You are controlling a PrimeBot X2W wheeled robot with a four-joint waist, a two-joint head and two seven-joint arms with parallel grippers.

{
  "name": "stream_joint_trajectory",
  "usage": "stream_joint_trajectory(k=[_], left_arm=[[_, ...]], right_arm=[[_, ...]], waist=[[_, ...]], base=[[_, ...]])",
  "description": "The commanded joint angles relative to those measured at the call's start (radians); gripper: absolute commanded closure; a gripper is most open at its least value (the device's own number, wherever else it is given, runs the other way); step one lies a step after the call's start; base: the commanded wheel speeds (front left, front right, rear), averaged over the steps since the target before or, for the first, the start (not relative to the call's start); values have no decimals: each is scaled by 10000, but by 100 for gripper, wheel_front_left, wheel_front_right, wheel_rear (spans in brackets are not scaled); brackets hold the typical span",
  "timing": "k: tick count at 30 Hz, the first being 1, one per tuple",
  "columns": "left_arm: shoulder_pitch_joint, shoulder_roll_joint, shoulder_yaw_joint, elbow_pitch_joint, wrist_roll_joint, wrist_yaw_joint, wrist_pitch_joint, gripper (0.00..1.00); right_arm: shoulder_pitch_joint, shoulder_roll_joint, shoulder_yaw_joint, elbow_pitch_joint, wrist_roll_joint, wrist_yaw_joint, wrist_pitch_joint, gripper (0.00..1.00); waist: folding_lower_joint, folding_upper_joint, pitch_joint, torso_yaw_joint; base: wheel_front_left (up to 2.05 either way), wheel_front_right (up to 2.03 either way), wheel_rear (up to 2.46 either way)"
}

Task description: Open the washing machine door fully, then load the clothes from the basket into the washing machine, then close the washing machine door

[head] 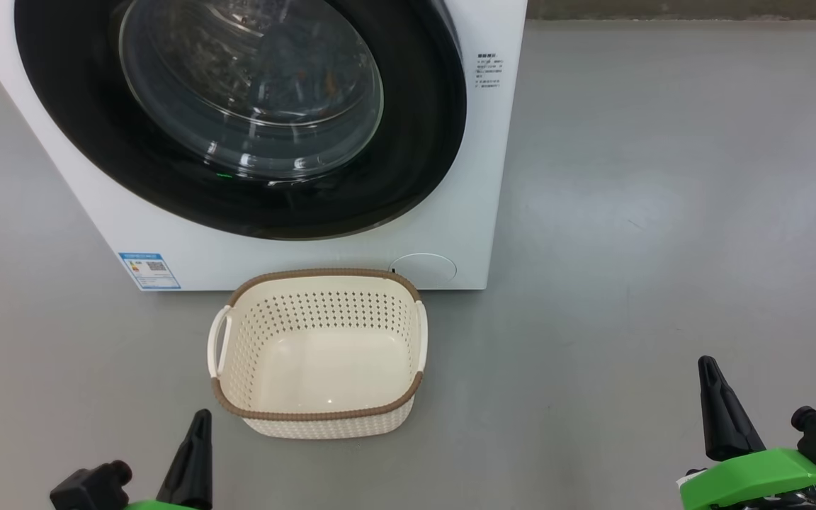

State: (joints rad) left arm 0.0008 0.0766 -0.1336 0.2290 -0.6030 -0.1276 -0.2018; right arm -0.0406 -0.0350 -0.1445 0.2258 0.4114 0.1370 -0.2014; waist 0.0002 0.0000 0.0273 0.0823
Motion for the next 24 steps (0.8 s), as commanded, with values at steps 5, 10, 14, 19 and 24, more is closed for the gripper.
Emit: stream_joint_trajectory(k=[5, 10, 14, 19, 24], left_arm=[[-361, 135, 261, -161, -748, -8, 165, 100], [-395, 134, 348, -152, -1252, -9, 298, 100], [-416, 132, 402, -145, -1552, -10, 378, 100], [-450, 128, 493, -132, -2050, -11, 513, 100], [-484, 123, 584, -118, -2540, -12, 648, 100]], right_arm=[[-261, -89, 67, -198, 849, -14, 211, 100], [-282, -92, 80, -179, 1425, -17, 362, 100], [-295, -94, 87, -167, 1768, -18, 453, 100], [-316, -98, 99, -147, 2340, -21, 604, 100], [-337, -101, 112, -128, 2905, -23, 753, 100]], waist=[[-2, 0, -15, -48], [-2, 0, -26, -88], [-2, 0, -33, -112], [-2, 0, -45, -152], [-2, 0, -56, -191]], base=[[0, 0, 0], [0, 0, 0], [0, 0, 0], [0, 0, 0], [0, 0, 0]])
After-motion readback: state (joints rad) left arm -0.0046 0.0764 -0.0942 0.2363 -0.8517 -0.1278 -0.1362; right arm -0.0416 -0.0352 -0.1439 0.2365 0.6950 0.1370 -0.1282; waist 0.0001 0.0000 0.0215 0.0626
